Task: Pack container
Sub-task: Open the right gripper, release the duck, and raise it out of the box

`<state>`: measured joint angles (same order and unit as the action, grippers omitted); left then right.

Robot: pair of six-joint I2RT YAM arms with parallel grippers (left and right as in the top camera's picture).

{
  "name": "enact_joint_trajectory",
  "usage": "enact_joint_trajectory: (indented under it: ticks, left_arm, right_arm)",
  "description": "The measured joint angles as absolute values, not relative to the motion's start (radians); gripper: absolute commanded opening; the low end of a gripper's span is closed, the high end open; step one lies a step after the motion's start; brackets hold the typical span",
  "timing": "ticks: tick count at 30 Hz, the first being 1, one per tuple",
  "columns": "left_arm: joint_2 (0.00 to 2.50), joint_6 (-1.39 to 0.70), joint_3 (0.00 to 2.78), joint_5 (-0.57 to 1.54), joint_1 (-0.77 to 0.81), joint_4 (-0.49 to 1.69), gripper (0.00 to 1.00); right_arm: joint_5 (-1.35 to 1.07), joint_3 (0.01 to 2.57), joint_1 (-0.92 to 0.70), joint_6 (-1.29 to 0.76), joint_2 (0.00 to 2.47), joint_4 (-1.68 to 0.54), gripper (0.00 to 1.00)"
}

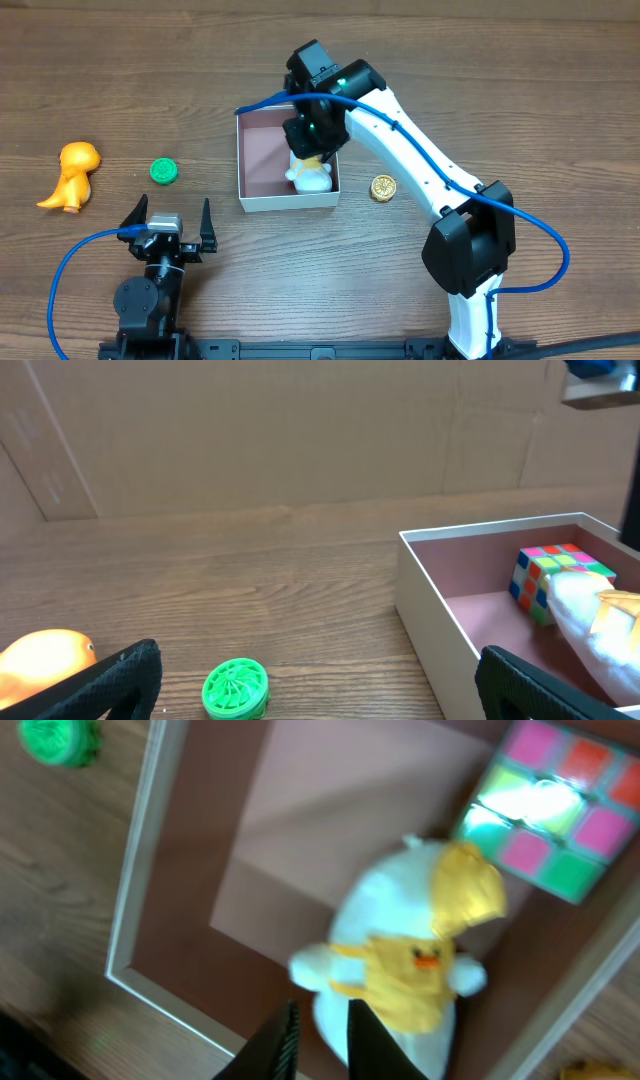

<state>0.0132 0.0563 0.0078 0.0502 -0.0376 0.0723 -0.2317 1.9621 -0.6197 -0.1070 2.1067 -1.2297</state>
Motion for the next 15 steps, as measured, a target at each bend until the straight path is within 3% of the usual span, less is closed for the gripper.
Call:
enact_joint_trajectory:
  ticks: [15]
  left_arm:
    - [0.013,0.056,0.008,0.050,-0.038,0.072,1.00]
  right_arm:
    - [-0.220,1.959,-0.688,-0.105,2.209,-1.172,0.10]
